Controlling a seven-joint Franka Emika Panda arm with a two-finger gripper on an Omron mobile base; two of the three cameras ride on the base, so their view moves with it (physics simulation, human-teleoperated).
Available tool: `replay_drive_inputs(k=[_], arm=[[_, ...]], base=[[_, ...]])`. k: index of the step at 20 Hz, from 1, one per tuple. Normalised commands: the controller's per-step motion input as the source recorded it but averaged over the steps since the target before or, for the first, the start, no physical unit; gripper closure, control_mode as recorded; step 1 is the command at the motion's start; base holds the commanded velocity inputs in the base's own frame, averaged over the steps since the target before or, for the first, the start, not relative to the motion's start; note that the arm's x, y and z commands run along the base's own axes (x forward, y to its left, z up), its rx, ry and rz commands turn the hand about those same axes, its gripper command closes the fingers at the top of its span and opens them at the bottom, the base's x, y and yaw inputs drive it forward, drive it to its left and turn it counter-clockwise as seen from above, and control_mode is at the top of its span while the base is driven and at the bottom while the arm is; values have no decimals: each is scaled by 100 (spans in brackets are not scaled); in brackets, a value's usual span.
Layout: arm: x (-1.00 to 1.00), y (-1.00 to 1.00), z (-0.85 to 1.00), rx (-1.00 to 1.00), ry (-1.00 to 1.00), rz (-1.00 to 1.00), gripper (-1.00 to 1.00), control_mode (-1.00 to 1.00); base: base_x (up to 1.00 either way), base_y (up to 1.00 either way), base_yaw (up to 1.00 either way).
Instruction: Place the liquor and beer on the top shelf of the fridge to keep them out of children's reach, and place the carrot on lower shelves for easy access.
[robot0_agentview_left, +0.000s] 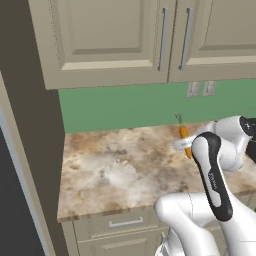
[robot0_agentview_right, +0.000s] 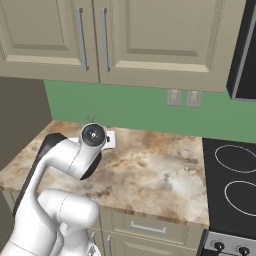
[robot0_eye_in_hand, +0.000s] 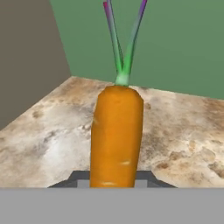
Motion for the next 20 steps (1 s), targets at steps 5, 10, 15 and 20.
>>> replay_drive_inputs(k=[5, 10, 15, 20], arm=[[-43, 0, 32, -17, 4, 9, 100, -100], [-50, 0, 4, -20, 0, 10, 100, -100], [-52, 0, 5, -16, 1, 11, 100, -100], [0, 0, 0, 0, 0, 0, 100, 100]], base=[[0, 0, 0], [0, 0, 0], [0, 0, 0], [-65, 0, 29]])
